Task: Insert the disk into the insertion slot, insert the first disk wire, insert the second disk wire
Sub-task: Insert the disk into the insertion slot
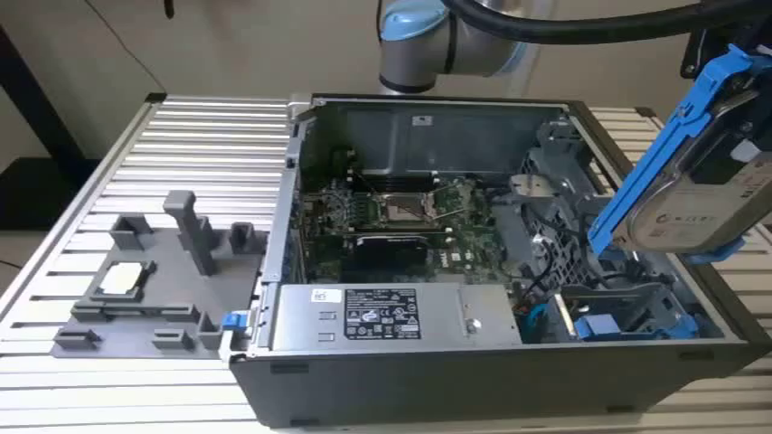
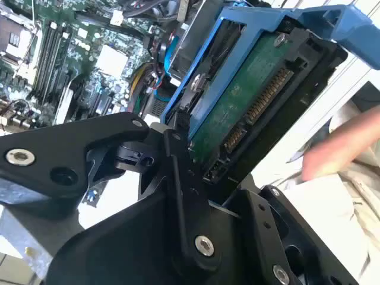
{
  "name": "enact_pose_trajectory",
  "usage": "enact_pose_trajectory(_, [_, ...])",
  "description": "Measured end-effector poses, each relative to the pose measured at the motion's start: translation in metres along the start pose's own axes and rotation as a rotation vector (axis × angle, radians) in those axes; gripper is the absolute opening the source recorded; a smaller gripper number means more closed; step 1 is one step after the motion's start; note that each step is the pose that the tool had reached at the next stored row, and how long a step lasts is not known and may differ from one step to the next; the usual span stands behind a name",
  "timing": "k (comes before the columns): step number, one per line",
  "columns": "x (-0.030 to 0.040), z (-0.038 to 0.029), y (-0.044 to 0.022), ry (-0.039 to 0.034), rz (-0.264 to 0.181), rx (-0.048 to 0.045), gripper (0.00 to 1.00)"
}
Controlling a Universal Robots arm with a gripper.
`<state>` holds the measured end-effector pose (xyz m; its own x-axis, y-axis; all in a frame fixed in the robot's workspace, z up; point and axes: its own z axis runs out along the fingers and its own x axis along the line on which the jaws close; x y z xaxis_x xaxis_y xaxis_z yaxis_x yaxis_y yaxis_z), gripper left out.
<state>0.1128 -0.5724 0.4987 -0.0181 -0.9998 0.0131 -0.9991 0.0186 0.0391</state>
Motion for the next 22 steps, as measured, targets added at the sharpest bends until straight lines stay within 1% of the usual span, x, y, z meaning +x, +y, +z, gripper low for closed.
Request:
enact_pose_trajectory(1, [0.0000,0.0000,0.0000,0.0002,0.000,0.0000,0.33])
enact_pose_trajectory(3, [0.0000,0.0000,0.0000,0.0045,0.000,0.0001,0.33])
enact_pose_trajectory(14, [0.0000,0.0003,-0.0001,0.0052,0.001,0.0001,0.33])
enact_pose_trajectory(17, [0.0000,0.0016,-0.0001,0.0066,0.001,0.0001,0.33])
enact_pose_trajectory(22, [-0.0001,0.0061,-0.0003,0.0079,0.001,0.0002,0.33])
